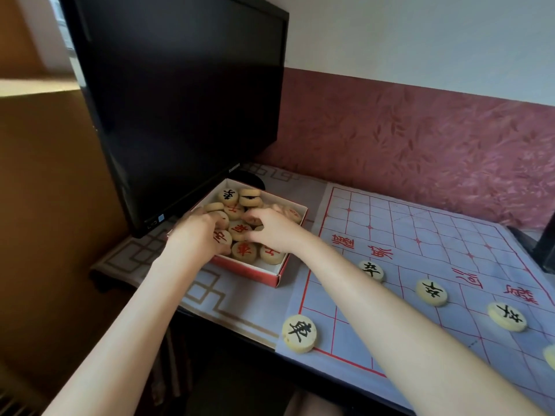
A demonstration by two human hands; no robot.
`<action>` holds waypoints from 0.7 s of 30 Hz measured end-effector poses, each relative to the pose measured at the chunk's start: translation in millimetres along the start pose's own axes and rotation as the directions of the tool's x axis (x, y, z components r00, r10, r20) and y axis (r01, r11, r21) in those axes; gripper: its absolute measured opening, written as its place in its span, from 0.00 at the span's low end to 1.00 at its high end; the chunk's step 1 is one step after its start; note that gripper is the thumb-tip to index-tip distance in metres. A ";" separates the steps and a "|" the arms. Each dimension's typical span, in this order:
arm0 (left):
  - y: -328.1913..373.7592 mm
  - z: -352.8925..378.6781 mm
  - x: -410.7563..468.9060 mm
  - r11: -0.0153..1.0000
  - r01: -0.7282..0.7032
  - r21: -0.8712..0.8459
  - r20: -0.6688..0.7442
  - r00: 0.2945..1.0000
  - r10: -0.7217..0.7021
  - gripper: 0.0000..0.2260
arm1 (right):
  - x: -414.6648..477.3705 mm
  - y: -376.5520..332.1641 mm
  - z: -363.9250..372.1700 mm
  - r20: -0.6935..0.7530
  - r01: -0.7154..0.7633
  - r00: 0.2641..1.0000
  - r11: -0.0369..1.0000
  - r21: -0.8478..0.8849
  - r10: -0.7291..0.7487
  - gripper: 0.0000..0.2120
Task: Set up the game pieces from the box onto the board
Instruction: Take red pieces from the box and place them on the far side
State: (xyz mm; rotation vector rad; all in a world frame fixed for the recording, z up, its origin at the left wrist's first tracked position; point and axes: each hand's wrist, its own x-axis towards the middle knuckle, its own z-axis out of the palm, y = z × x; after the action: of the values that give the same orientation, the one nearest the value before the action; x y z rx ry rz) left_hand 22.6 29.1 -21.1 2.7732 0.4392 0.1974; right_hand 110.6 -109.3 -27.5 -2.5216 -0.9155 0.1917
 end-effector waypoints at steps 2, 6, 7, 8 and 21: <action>0.0 0.1 2.4 0.999 0.028 0.026 0.034 0.999 -0.028 0.30 | 5.8 -1.3 4.2 0.041 0.025 0.999 0.997 -0.067 -0.022 0.23; -3.2 1.5 3.0 1.000 0.030 -0.004 0.032 0.999 -0.030 0.32 | 10.7 -2.4 9.0 0.047 0.020 0.999 0.996 -0.090 -0.015 0.22; -3.8 1.5 2.2 0.999 0.024 -0.035 0.022 0.999 -0.023 0.31 | 10.6 -1.8 9.7 0.052 0.017 0.999 0.994 -0.107 -0.011 0.22; -4.4 1.6 1.1 0.998 0.020 -0.065 0.013 1.000 -0.019 0.30 | 9.7 -1.0 10.1 0.068 0.012 0.998 0.992 -0.123 -0.004 0.23; -0.7 1.8 -8.2 0.975 -0.005 -0.220 -0.092 0.996 -0.016 0.24 | -6.2 5.0 0.9 0.003 0.039 0.999 0.998 -0.056 -0.039 0.27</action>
State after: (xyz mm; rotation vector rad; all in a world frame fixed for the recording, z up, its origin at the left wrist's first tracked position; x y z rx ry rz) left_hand 15.0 26.5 -23.7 2.5526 0.4209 0.3540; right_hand 108.5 -116.3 -30.6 -2.5527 -0.9836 0.1585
